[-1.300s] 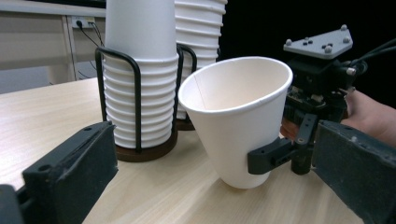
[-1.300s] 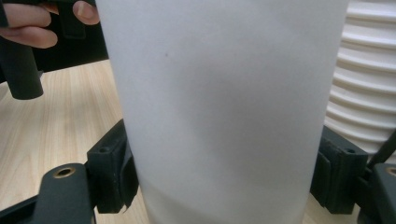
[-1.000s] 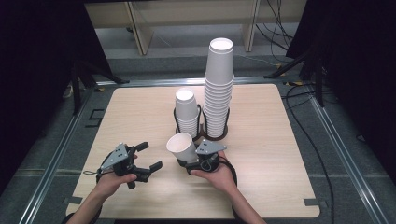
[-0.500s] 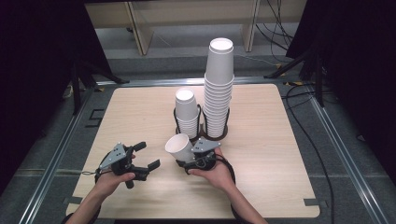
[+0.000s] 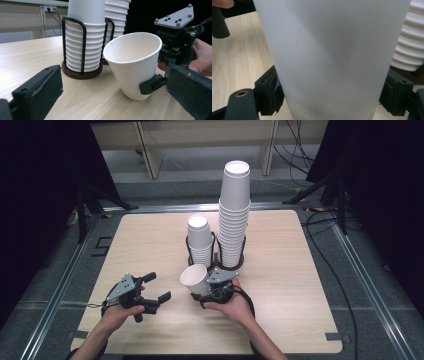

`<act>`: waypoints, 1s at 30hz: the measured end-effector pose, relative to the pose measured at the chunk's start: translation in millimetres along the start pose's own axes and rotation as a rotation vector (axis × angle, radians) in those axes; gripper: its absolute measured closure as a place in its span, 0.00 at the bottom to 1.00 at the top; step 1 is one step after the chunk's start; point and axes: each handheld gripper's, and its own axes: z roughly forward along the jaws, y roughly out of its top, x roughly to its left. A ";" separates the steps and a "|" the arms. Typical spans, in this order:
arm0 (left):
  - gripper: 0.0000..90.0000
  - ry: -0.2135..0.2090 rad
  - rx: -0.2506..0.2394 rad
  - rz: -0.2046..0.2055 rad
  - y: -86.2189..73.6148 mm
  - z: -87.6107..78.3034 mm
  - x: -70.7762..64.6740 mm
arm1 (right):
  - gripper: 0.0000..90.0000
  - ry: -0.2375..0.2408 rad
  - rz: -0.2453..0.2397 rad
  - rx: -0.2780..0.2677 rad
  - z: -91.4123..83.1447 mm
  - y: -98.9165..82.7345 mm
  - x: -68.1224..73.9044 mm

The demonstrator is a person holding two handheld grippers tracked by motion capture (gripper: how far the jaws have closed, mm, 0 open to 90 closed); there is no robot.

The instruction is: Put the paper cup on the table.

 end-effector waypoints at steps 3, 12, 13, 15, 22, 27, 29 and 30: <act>0.00 -0.004 0.016 0.008 -1.8 -0.1 -0.6 | 0.22 -0.003 -0.001 0.001 -3.1 -2.2 -0.1; 0.00 -0.001 0.016 0.007 -2.6 -0.7 -0.4 | 0.21 -0.002 0.010 0.006 -10.3 -8.4 -0.7; 0.00 -0.001 0.018 0.008 -3.0 -0.8 -0.3 | 0.21 -0.003 0.007 0.009 -10.8 -9.1 -0.8; 0.00 -0.007 0.007 0.004 -4.5 -0.1 0.1 | 0.21 -0.003 0.007 0.018 -12.1 -10.3 -0.6; 0.00 -0.001 0.020 0.010 -7.4 -2.7 0.9 | 0.17 -0.001 0.020 0.047 -16.9 -12.2 0.9; 0.00 0.008 0.045 0.021 -7.8 -4.7 1.1 | 0.17 -0.014 0.008 0.053 -21.6 -12.2 0.8; 0.00 0.010 0.043 0.018 -8.3 -4.4 0.6 | 0.17 -0.013 -0.004 0.056 -24.9 -12.4 0.8; 0.00 0.009 0.042 0.018 -8.6 -4.3 0.4 | 0.17 -0.016 -0.002 0.055 -26.7 -12.9 0.8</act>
